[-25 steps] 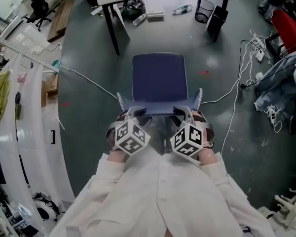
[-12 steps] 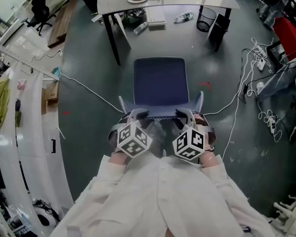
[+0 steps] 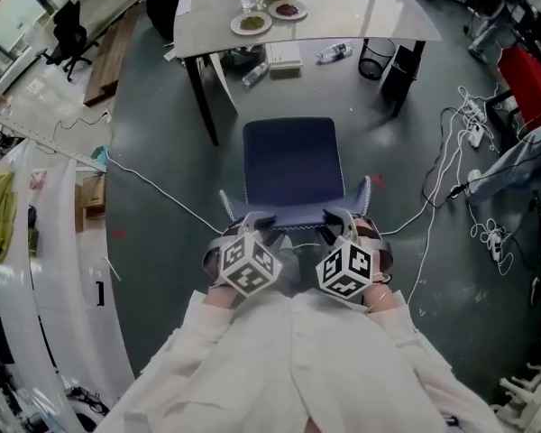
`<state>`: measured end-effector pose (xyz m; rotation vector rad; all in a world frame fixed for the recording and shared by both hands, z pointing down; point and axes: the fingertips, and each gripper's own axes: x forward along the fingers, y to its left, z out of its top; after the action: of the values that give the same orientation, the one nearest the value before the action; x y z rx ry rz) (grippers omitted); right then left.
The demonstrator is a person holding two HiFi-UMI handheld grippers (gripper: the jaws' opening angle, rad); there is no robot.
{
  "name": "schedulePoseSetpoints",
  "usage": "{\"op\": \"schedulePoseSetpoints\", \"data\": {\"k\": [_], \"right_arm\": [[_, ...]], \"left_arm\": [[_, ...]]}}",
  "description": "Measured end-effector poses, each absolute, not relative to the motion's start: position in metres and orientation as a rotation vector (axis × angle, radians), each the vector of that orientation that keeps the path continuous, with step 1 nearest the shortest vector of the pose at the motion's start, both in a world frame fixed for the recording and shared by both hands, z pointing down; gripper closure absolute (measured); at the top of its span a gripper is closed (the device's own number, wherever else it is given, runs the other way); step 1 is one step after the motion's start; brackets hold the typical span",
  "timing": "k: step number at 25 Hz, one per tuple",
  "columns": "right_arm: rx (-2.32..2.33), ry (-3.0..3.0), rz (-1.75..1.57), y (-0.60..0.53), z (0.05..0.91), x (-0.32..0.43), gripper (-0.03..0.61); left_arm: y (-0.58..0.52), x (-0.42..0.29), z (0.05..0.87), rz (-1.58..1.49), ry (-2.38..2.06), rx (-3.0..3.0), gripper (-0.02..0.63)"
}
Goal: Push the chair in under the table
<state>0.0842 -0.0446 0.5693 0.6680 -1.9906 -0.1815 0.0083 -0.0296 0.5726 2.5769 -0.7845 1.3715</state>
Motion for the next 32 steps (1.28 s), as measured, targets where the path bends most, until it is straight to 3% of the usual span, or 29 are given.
{"op": "schedulePoseSetpoints", "data": {"k": [32], "right_arm": [[0.802,-1.951,-0.166,-0.277,0.566,0.057,0.428]], "left_arm": [[-0.261,-0.019,0.566,1.368,-0.866,2.645,0.477]]}}
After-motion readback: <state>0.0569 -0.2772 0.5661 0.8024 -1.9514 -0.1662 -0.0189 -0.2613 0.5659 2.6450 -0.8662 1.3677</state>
